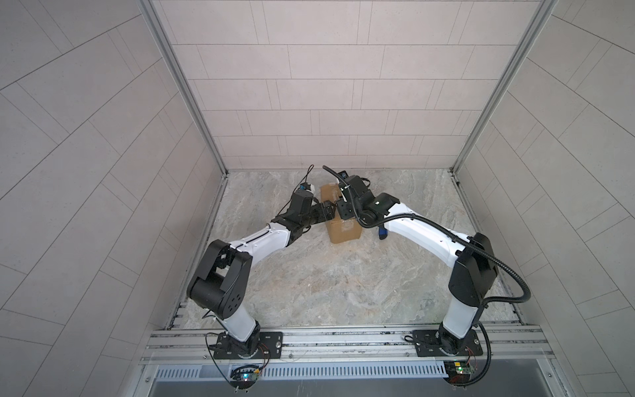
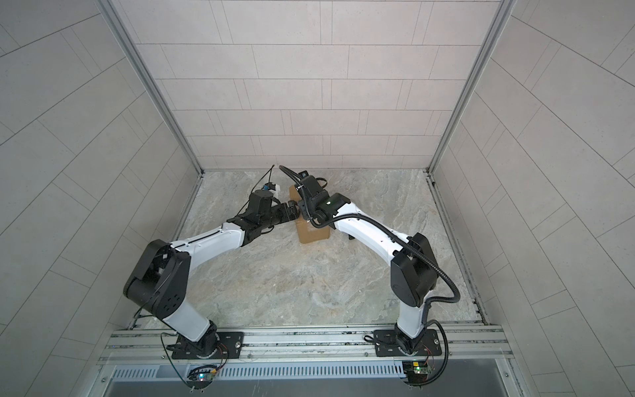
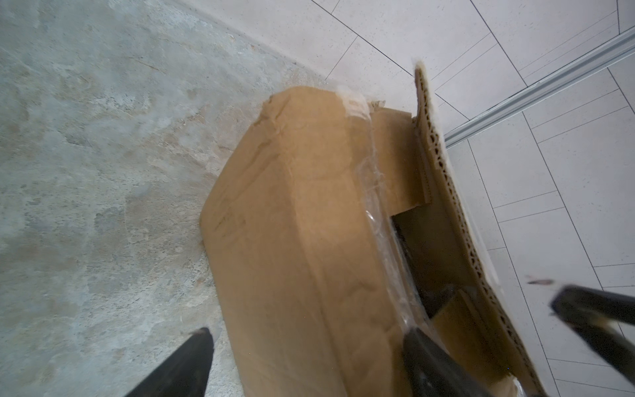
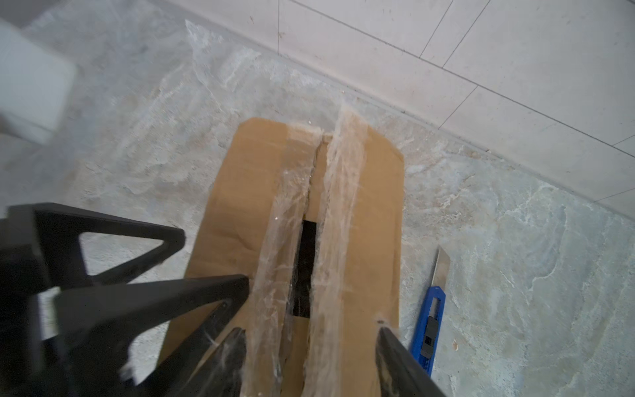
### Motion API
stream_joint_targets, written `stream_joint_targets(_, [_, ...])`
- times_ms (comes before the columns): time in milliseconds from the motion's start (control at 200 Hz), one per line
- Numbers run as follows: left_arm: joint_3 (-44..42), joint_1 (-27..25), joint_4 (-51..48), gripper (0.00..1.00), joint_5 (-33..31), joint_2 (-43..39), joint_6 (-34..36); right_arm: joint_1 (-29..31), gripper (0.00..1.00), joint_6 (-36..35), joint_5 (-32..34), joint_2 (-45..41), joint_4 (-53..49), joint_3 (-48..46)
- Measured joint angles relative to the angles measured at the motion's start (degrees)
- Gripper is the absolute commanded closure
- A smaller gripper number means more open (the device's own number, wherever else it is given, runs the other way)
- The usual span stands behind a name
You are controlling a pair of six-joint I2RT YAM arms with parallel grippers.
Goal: Unpack the express box
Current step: 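Grip the top flap nearest the right gripper and fold it outward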
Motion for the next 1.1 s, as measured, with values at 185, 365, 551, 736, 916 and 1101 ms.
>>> stream_joint_targets(185, [0.0, 0.0, 0.0, 0.11, 0.1, 0.1, -0.1, 0.6, 0.46, -1.8, 5.4, 1.9, -0.2, 0.0])
stream_joint_targets(365, [0.0, 0.0, 0.0, 0.12, 0.2, 0.1, -0.1, 0.6, 0.63, -3.7, 10.2, 1.9, -0.2, 0.1])
stream_joint_targets(551, [0.1, 0.0, 0.1, 0.12, 0.3, 0.3, -0.1, -0.7, 0.79, -3.5, 11.0, 1.1, -0.2, 0.0])
stream_joint_targets(736, [0.1, 0.0, 0.3, 0.12, 0.4, 0.3, -0.1, -5.1, 0.90, -0.9, 5.8, -2.4, 1.6, -2.8])
stream_joint_targets(916, [0.3, 0.0, 0.3, 0.12, 0.5, 0.4, -0.1, -9.5, 0.86, 3.7, -3.0, -6.7, 5.8, -8.5])
stream_joint_targets(1101, [0.4, 0.0, 0.3, 0.12, 0.5, 0.4, -0.1, -14.9, 0.76, 8.7, -12.0, -9.8, 12.1, -14.8])
